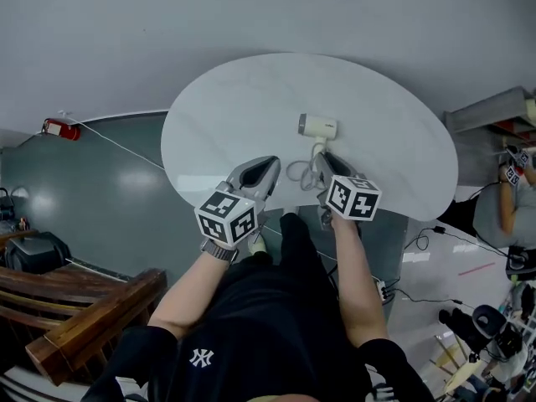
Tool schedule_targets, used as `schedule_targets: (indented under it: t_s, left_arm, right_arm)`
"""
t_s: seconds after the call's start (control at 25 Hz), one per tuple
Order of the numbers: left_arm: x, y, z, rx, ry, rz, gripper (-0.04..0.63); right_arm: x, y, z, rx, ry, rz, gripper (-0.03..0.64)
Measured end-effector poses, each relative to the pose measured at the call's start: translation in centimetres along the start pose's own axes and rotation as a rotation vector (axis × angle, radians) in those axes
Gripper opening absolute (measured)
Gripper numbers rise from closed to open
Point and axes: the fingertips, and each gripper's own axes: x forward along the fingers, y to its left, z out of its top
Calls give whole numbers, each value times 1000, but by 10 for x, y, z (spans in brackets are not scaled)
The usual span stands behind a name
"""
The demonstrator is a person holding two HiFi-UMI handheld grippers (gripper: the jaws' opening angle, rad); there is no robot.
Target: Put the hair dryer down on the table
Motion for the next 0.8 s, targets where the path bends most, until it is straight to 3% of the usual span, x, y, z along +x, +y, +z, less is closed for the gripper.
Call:
schedule_targets:
  t_s: [0.44, 0.8]
  left_arm:
    - [-52, -41, 31, 58, -85, -76, 0]
    - [-84, -75, 59, 84, -144, -119, 0]
  right_arm:
    - [-76, 73, 53, -60, -251, 56, 23]
    - [-124, 126, 70, -208, -343, 90, 23]
